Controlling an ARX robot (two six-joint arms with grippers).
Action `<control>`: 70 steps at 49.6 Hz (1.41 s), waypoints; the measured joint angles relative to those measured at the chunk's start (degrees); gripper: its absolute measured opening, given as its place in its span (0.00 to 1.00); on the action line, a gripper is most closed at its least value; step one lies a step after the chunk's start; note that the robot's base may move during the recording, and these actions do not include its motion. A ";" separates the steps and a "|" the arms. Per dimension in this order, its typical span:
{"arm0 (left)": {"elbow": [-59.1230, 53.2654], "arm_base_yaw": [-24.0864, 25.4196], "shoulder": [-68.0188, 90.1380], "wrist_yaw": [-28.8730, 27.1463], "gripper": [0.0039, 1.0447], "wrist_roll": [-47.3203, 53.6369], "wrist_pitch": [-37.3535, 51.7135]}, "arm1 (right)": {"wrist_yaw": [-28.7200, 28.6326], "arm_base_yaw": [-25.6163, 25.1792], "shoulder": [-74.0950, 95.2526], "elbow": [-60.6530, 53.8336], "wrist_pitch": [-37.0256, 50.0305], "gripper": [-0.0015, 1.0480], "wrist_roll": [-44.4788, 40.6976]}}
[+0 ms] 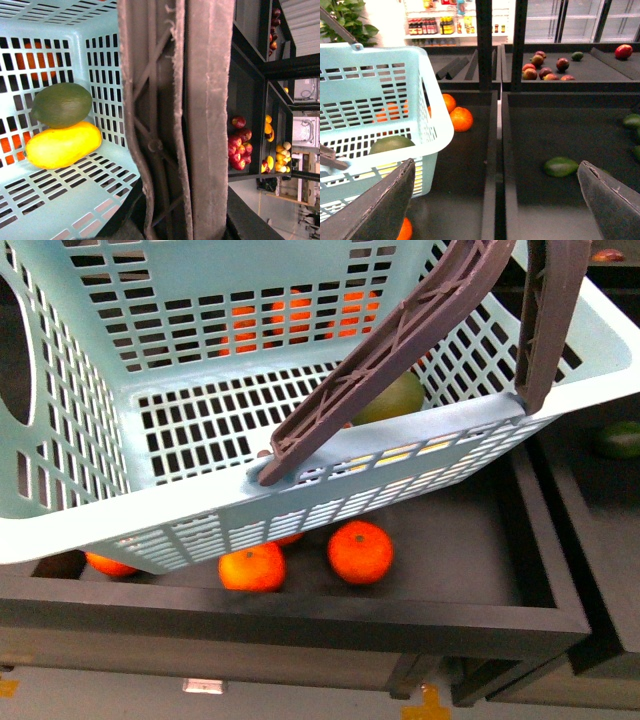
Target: Pick mango and avocado into basket
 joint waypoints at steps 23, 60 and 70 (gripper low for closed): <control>-0.02 0.09 0.00 -0.24 0.17 0.09 0.00 | 0.13 0.00 0.04 0.00 0.04 0.92 -0.04; -1.29 4.94 7.54 -34.56 0.17 -23.78 20.33 | 0.04 -0.13 0.04 -0.02 0.00 0.92 -0.02; 4.61 10.21 17.66 -32.54 0.17 -30.27 21.11 | -0.04 -0.13 0.04 -0.02 0.00 0.92 -0.02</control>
